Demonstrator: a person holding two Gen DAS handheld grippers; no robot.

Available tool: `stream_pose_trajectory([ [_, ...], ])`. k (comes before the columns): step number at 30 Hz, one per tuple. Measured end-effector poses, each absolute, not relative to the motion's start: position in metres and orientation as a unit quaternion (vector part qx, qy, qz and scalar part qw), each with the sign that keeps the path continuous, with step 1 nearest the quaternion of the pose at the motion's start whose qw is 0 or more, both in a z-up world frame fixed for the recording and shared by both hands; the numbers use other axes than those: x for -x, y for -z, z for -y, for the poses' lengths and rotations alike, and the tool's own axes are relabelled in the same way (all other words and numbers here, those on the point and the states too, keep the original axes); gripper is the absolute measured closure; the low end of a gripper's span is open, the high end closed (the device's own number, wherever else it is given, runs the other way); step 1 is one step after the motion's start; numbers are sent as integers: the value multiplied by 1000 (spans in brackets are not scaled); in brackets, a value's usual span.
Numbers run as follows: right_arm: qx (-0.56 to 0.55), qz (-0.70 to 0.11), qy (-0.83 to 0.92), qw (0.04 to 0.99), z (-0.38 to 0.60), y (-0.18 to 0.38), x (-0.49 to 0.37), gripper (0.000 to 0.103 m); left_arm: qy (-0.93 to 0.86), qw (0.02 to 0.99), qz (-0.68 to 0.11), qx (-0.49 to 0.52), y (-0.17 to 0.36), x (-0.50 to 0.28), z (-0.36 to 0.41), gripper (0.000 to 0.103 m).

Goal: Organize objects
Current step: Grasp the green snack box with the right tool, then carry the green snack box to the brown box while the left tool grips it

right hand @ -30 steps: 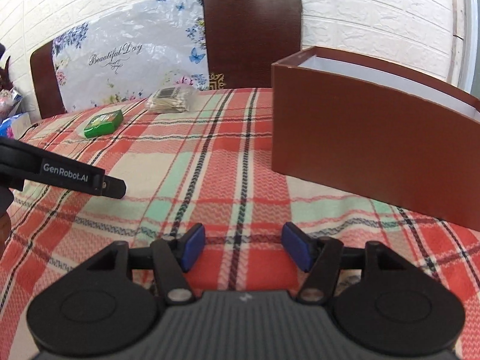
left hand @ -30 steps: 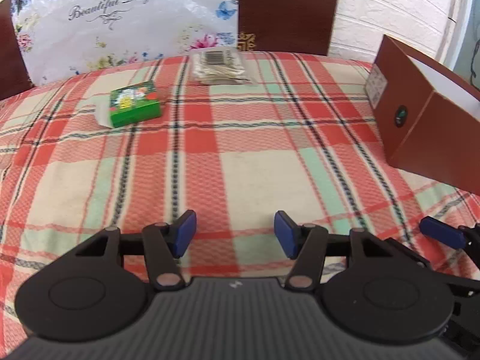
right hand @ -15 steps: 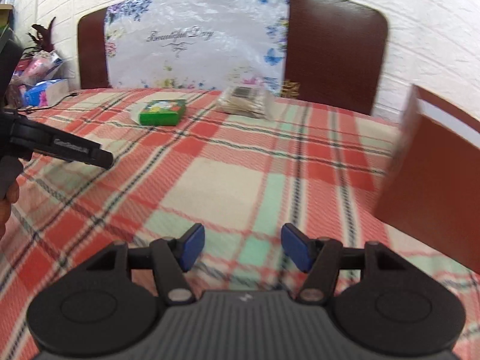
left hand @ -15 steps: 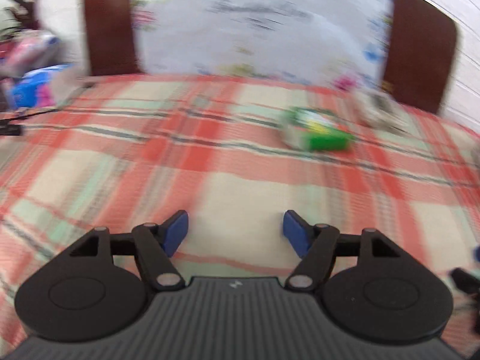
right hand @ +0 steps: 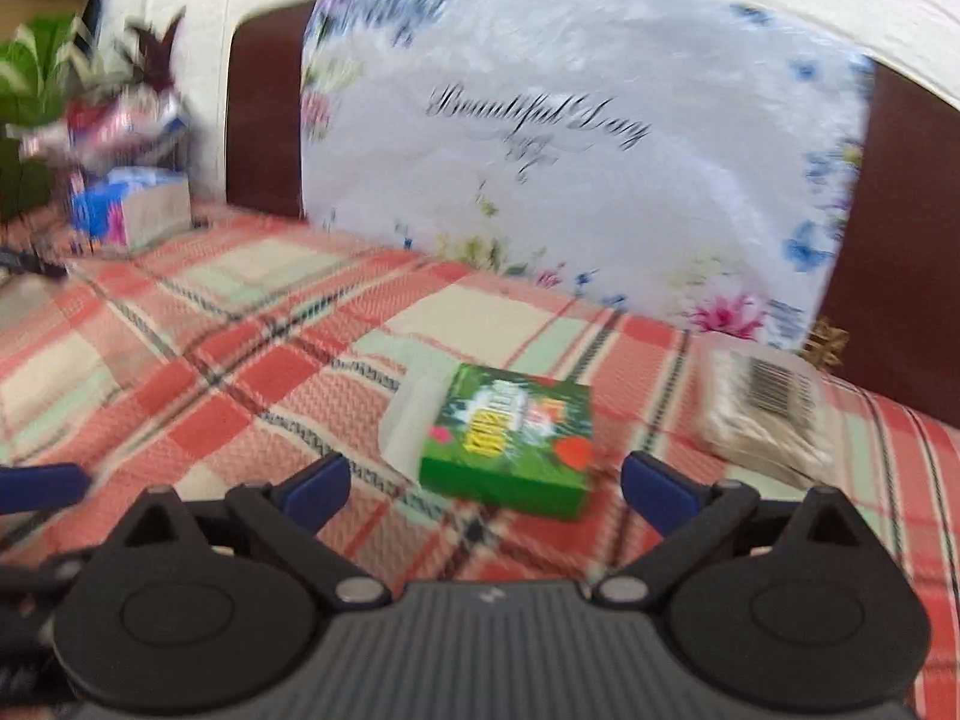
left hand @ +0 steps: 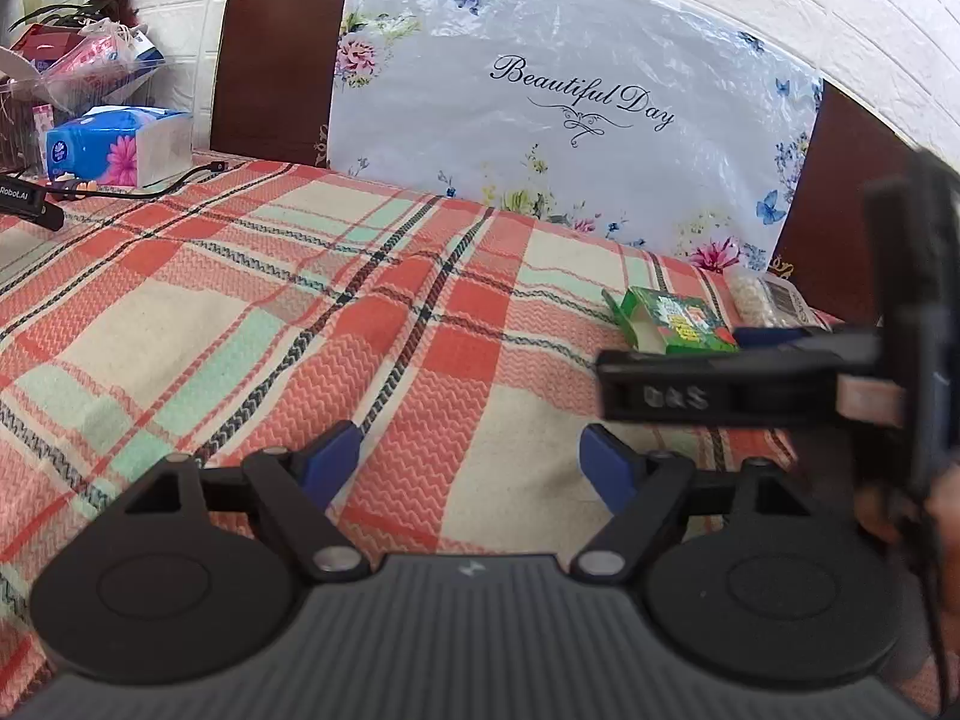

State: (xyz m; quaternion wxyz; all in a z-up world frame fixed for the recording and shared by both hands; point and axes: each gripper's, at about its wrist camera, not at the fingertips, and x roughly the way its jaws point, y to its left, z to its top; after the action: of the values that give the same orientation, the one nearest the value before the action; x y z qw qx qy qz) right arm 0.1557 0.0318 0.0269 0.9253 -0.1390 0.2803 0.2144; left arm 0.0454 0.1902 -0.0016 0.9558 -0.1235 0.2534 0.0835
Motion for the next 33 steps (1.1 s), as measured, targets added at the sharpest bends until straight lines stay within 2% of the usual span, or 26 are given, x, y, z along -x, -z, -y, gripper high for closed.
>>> stream_pose_trajectory([
  [1, 144, -285, -214, 923, -38, -25, -163, 3, -83, 956, -253, 125, 2, -45, -190, 21],
  [3, 135, -286, -216, 924, -40, -26, -171, 16, -83, 956, -254, 125, 1, -46, -190, 21],
  [5, 113, -293, -220, 924, -33, -25, -171, 42, -83, 956, -254, 123, 1, -46, -190, 20],
  [11, 72, -308, -199, 928, 21, -25, -133, 42, -81, 955, -258, 119, 1, -48, -190, 18],
  [16, 76, -318, -187, 926, 93, -27, -62, 42, -79, 955, -262, 111, -1, -49, -187, 16],
  [19, 77, -321, -158, 931, 137, -28, -18, 41, -94, 951, -288, 66, -3, -54, -171, 16],
  [21, 66, -323, -124, 936, 163, -29, 8, 37, -81, 945, -311, 54, -8, -51, -150, 17],
  [23, 50, -323, -94, 940, 185, -30, 29, 30, 0, 940, -327, 95, -19, -41, -126, 18],
  [28, 25, -329, -73, 941, 204, -31, 40, 20, 211, 875, -405, 160, -37, -34, -45, 21],
  [31, 39, -330, -71, 940, 200, -31, 42, 10, 257, 844, -443, 161, -33, -32, -3, 21],
  [33, 37, -334, -76, 939, 202, -31, 44, 6, 267, 826, -472, 153, -26, -36, 16, 26],
])
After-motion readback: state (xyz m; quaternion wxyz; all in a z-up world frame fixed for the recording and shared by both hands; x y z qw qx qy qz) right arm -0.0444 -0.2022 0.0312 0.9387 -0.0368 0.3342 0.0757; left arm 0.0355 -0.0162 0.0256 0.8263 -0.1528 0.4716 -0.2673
